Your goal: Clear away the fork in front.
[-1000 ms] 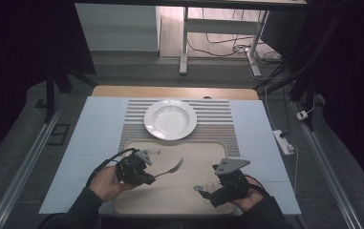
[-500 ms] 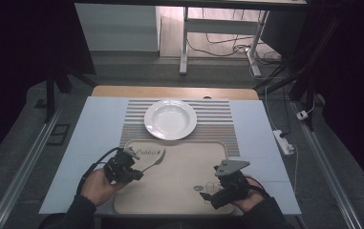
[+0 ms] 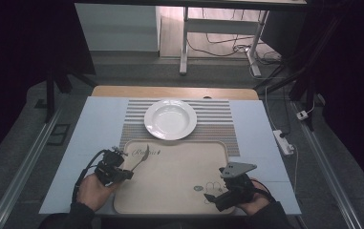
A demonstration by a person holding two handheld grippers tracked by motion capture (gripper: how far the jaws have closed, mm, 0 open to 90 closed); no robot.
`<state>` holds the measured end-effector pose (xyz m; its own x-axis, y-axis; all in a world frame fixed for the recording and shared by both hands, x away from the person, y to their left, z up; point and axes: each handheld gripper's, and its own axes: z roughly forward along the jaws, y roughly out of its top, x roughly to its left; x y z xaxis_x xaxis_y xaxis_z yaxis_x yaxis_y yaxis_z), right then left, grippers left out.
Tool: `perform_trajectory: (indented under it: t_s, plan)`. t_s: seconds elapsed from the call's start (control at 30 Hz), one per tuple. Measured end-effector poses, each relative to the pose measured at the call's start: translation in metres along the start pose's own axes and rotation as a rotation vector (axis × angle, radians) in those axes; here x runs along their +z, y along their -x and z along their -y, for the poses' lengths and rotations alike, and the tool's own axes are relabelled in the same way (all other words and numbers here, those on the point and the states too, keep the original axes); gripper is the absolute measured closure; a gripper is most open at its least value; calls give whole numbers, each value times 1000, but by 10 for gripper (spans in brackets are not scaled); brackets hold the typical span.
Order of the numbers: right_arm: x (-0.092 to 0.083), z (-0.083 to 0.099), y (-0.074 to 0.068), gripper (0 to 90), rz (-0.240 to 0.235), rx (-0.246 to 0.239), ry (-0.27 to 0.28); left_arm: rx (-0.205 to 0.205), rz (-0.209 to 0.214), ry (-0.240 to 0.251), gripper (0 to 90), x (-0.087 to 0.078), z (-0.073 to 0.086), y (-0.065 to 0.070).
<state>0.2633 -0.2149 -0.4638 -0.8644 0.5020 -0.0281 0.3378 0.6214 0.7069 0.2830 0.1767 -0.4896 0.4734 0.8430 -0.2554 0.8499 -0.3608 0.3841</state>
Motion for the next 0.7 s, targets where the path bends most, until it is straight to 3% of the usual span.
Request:
perform_trajectory:
  t_s: [0.27,0.47,0.7]
  plan:
    - [-3,2,0,6,5,5,5,-102,-38,0,864,11,5,9]
    - [-4,4,1,7,5,5,3,-119,-76,-8,861,16,6,7]
    - [-3,4,0,7,-2,1,-7,-124,-89,-27,857,23,6,6]
